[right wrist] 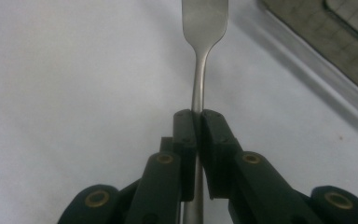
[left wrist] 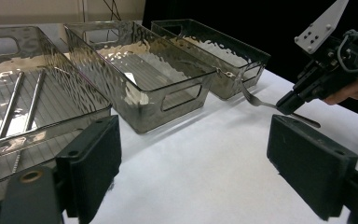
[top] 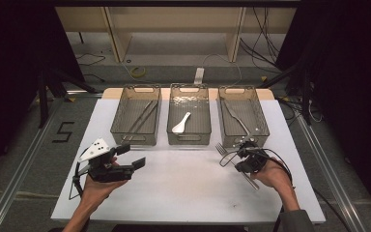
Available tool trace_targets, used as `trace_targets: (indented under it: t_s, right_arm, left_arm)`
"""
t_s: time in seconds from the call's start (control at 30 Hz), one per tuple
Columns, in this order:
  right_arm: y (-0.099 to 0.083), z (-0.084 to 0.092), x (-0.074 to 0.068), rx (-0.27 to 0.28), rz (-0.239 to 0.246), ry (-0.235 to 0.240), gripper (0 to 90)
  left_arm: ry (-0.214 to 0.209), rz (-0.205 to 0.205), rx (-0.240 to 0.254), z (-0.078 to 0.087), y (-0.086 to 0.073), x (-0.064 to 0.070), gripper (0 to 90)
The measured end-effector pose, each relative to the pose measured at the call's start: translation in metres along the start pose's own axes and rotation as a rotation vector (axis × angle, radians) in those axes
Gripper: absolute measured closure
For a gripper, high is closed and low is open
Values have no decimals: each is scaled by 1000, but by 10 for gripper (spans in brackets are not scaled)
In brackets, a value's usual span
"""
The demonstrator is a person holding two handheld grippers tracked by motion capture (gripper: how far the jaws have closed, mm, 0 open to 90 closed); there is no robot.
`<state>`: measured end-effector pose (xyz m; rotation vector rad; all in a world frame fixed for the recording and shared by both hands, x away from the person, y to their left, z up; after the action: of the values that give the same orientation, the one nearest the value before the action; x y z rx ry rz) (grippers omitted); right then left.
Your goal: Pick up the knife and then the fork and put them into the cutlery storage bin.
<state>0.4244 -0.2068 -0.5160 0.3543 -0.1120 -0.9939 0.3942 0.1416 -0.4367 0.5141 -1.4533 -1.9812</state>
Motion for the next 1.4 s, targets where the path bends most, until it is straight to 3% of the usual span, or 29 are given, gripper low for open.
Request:
trace_targets:
  t_s: [0.33, 1.07, 1.4]
  right_arm:
    - [7, 14, 5, 75, -19, 11, 853]
    - [27, 40, 13, 220, -15, 4, 854]
    - [43, 60, 26, 285, -66, 9, 855]
  left_arm:
    - [4, 3, 2, 0, 0, -2, 173]
    - [16, 0, 3, 1, 0, -2, 173]
    - [20, 5, 16, 4, 0, -3, 173]
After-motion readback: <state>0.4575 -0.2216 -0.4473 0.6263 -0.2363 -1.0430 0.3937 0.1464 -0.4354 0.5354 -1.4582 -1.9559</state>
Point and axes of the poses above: each handheld gripper's, and its own axes: z roughly backward along the jaws, y roughly out of its top, x roughly to its right, the point moved 9 cm from there along -z, roughly forward along the jaws, and after that the axes turned 10 degrees about -z, right-handed, at the moved point
